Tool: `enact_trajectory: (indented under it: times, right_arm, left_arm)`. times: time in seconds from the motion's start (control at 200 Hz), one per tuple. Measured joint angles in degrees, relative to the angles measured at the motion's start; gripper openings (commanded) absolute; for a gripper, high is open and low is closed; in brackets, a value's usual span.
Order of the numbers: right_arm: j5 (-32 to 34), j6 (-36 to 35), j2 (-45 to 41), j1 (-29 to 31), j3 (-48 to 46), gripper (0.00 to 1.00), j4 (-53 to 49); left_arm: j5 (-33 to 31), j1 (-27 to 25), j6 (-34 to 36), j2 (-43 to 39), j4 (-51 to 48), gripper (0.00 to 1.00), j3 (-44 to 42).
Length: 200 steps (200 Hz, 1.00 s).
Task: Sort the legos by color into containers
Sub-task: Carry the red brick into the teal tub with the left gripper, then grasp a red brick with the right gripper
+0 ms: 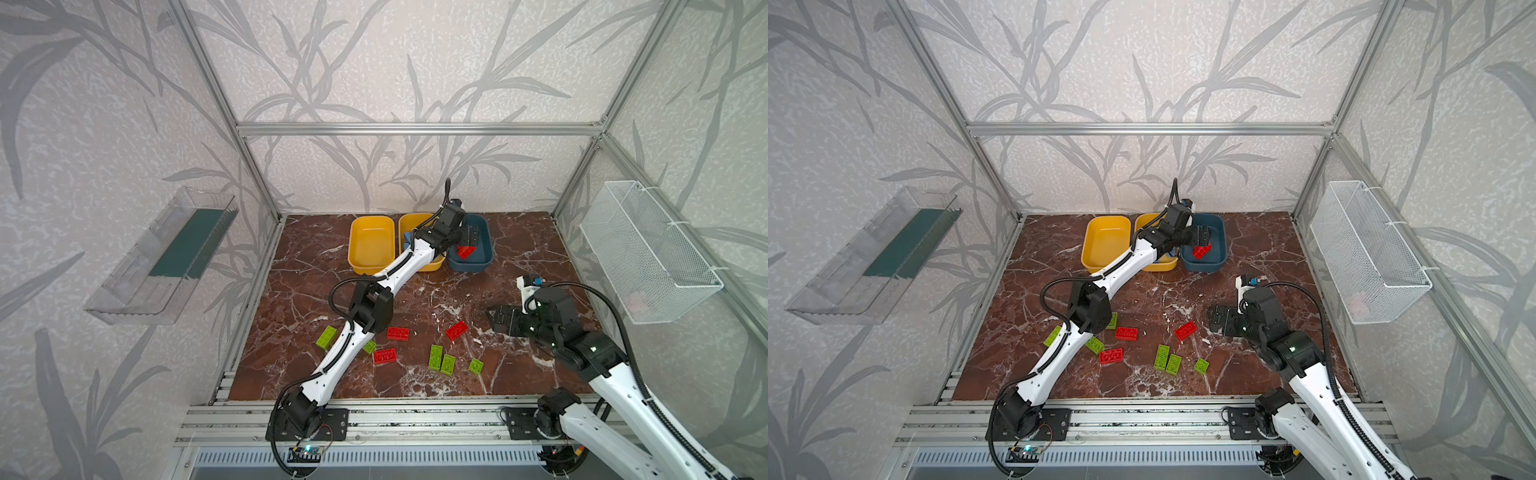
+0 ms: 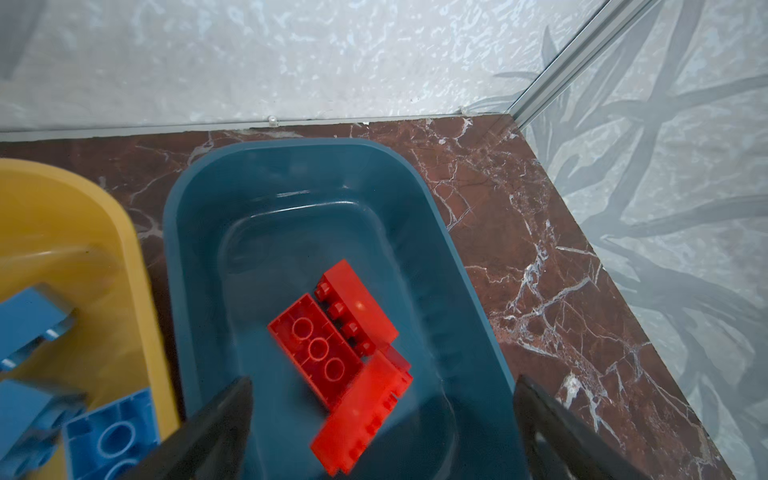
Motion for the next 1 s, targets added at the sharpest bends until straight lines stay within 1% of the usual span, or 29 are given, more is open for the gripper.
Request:
enact_trajectory:
  times: [0.08, 0.185, 0.265, 0.345, 0.46, 0.615, 0.715, 0.805, 0.895, 1.0]
  right_arm:
    - [0.0, 0.2, 0.9, 0.0, 0.0, 0.99, -0.3]
    - [-0.2, 0.7, 3.3, 0.0, 0.0, 1.0, -0.2]
    - [-1.0, 1.0, 6.2, 0.0, -0.1, 0.97, 0.2]
    - [-1.6, 1.4, 9.7, 0.6, -0.2, 0.94, 1.0]
    - [-1.5, 2.6, 15.5, 4.2, -0.4, 0.91, 2.9]
    - [-1.4, 5.0, 23.0, 9.4, -0.4, 0.9, 6.9]
    - [-1.4, 6.4, 28.3, 11.6, -0.2, 0.93, 8.9]
    - [-1.9, 7.8, 33.4, 12.8, 0.6, 0.93, 9.8]
    - [-2.8, 10.0, 38.1, 13.7, 1.3, 0.93, 12.0]
    - [-4.0, 12.5, 41.9, 14.5, 1.6, 0.93, 14.6]
  left_arm:
    - [-1.6, -0.2, 0.0, -8.4, 2.2, 0.98, -12.6]
    - [-4.2, -0.5, 0.0, -22.0, 6.5, 0.98, -31.0]
    - [-6.7, -0.5, 0.0, -32.8, 9.8, 0.99, -43.8]
    - [-10.0, -0.7, -0.9, -42.6, 11.2, 0.99, -54.3]
    - [-15.6, -0.7, -3.2, -55.8, 11.9, 0.99, -69.0]
    - [-19.5, -0.5, -6.4, -68.7, 11.3, 0.99, -87.5]
    - [-21.0, -0.5, -8.4, -76.2, 9.3, 0.99, -97.7]
    - [-22.5, -0.5, -10.2, -83.6, 7.5, 0.99, -104.7]
    - [-24.4, -0.5, -11.6, -91.4, 5.4, 0.99, -109.2]
    - [-27.0, -0.5, -12.6, -98.7, 4.3, 0.99, -112.1]
